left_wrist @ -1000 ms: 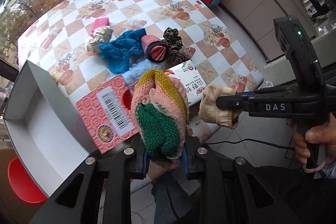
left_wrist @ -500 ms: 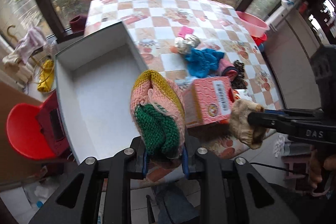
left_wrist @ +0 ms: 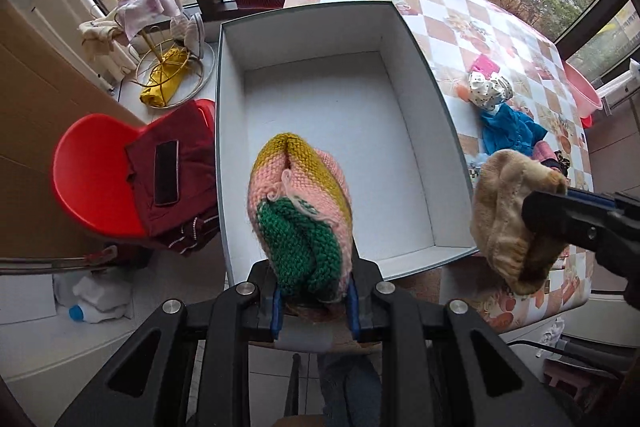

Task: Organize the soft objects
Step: 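Carry the hat and glove with both tools over the white box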

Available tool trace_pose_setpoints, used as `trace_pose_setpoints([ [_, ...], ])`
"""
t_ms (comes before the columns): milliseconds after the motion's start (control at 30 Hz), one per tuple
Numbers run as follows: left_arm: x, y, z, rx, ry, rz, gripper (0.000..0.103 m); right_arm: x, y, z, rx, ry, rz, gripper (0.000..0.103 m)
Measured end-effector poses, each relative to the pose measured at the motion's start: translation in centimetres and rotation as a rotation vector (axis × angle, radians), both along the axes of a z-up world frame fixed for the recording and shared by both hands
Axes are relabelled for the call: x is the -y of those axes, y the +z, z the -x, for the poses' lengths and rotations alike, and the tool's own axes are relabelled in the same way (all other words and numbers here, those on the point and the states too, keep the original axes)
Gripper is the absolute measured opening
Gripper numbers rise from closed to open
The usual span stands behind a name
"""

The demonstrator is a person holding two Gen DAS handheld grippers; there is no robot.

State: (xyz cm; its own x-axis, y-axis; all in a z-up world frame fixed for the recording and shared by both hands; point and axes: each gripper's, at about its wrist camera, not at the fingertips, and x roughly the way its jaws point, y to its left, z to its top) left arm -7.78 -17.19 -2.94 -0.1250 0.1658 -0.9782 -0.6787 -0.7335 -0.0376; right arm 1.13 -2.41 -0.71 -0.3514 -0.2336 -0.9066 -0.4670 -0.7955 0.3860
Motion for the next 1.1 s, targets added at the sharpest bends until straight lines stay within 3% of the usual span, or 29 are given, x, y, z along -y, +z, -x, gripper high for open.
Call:
trace_pose_setpoints([
  [600, -0.4, -1.5, 1.0, -0.016, 0.021, 0.038, 0.026, 0.5, -2.6, 2.1, 0.078, 0.041, -0.022, 0.025],
  [1100, -0.4, -4.4, 2.0, 0.005, 0.04, 0.074, 0.026, 2.0, -4.8, 5.1, 0.139, 0.128, -0.111, 0.025],
])
